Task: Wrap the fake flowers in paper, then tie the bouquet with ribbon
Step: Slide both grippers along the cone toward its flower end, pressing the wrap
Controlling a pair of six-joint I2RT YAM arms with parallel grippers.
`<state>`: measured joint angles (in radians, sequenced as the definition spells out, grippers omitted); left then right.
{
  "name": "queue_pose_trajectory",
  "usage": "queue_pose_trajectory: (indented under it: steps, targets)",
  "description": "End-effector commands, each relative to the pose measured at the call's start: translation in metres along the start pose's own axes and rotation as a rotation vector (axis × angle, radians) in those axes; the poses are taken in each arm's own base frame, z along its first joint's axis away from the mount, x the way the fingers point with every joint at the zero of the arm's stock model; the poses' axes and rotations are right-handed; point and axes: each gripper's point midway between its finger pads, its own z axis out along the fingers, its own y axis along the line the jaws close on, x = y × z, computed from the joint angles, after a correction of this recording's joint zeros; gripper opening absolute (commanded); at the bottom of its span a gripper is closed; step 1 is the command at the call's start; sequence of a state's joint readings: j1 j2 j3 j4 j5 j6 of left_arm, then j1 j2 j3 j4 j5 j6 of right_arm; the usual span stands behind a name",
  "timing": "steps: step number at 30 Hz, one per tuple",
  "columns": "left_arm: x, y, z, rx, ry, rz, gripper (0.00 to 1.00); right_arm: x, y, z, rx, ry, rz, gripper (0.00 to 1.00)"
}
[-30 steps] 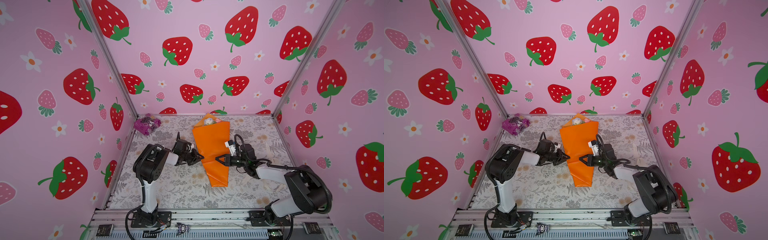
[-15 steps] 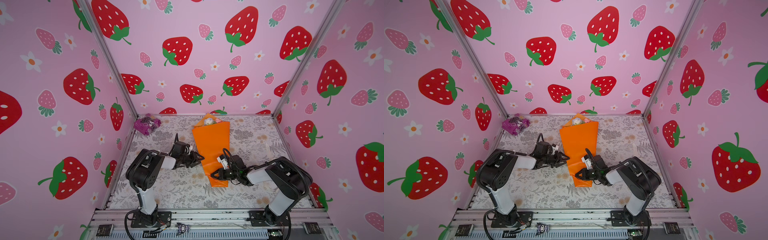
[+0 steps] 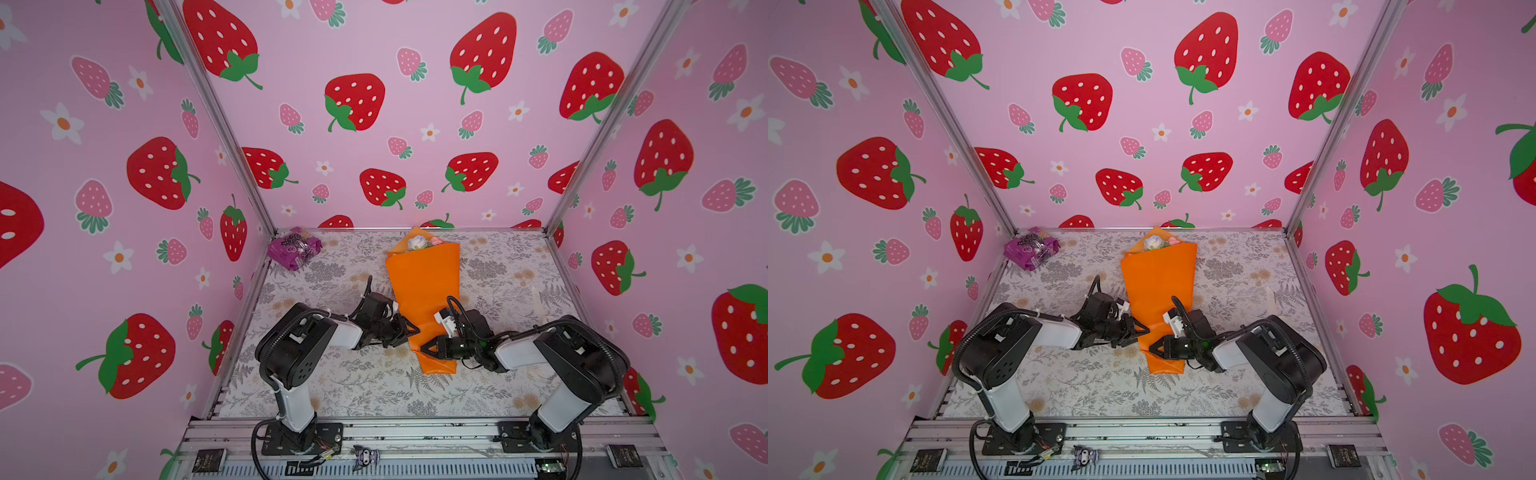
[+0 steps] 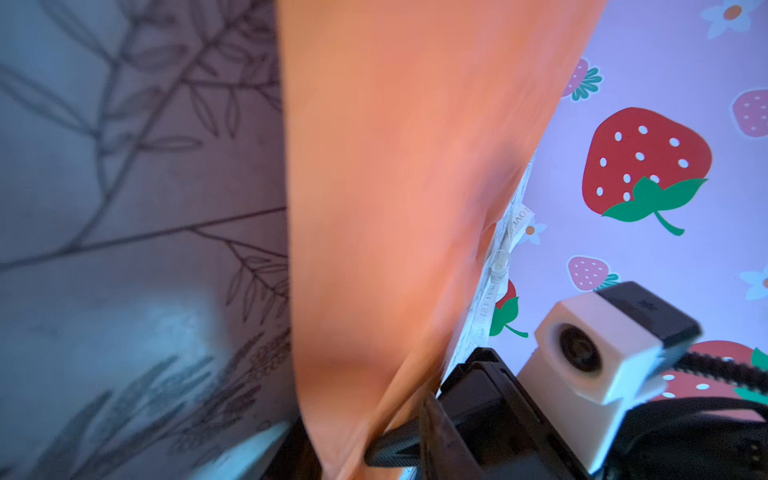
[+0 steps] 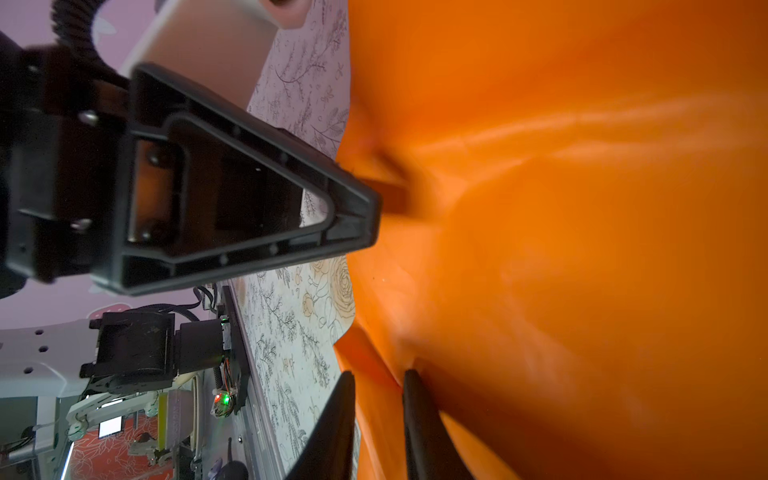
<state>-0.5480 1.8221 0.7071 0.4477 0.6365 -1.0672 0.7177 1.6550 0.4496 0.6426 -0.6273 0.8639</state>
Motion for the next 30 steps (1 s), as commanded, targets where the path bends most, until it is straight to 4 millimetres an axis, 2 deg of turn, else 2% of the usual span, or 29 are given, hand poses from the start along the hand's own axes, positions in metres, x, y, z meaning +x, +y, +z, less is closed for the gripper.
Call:
queue_pose_trajectory:
  steps: [1,4,6,8,10,13,16,17,19,21,28,30]
  targets:
    - [0.003,0.032,0.004,-0.104,-0.01,-0.06,0.32,-0.027,0.004,-0.017,0.009,-0.087,0.002,0.34]
    - [0.0,0.031,0.006,-0.107,-0.01,-0.054,0.25,-0.052,-0.009,-0.041,0.057,-0.177,0.014,0.4]
    - [-0.005,0.028,0.007,-0.094,-0.02,-0.046,0.22,-0.067,-0.029,-0.058,0.132,-0.239,0.045,0.45]
    - [-0.009,0.026,0.009,-0.086,-0.022,-0.04,0.21,-0.078,-0.058,-0.073,0.227,-0.297,0.096,0.49]
    - [-0.013,0.025,0.009,-0.082,-0.026,-0.04,0.18,-0.086,-0.073,-0.08,0.246,-0.314,0.125,0.5]
    - [-0.017,0.027,0.006,-0.081,-0.037,-0.043,0.17,-0.096,-0.084,-0.076,0.242,-0.289,0.129,0.51]
    - [-0.02,0.029,0.006,-0.072,-0.033,-0.05,0.15,-0.103,-0.077,-0.062,0.169,-0.231,0.101,0.51]
    - [-0.021,0.029,0.007,-0.067,-0.03,-0.05,0.14,-0.104,-0.077,-0.059,0.154,-0.229,0.094,0.55]
    - [-0.023,0.029,0.008,-0.061,-0.026,-0.053,0.13,-0.104,-0.078,-0.053,0.136,-0.207,0.086,0.55]
    - [-0.026,0.029,0.011,-0.056,-0.025,-0.055,0.13,-0.104,-0.08,-0.047,0.12,-0.184,0.09,0.52]
    - [-0.048,0.024,0.019,-0.032,-0.032,-0.065,0.1,-0.115,-0.097,-0.04,0.139,-0.199,0.103,0.22]
    - [-0.057,0.024,0.021,-0.032,-0.037,-0.069,0.09,-0.122,-0.101,-0.037,0.134,-0.204,0.106,0.18]
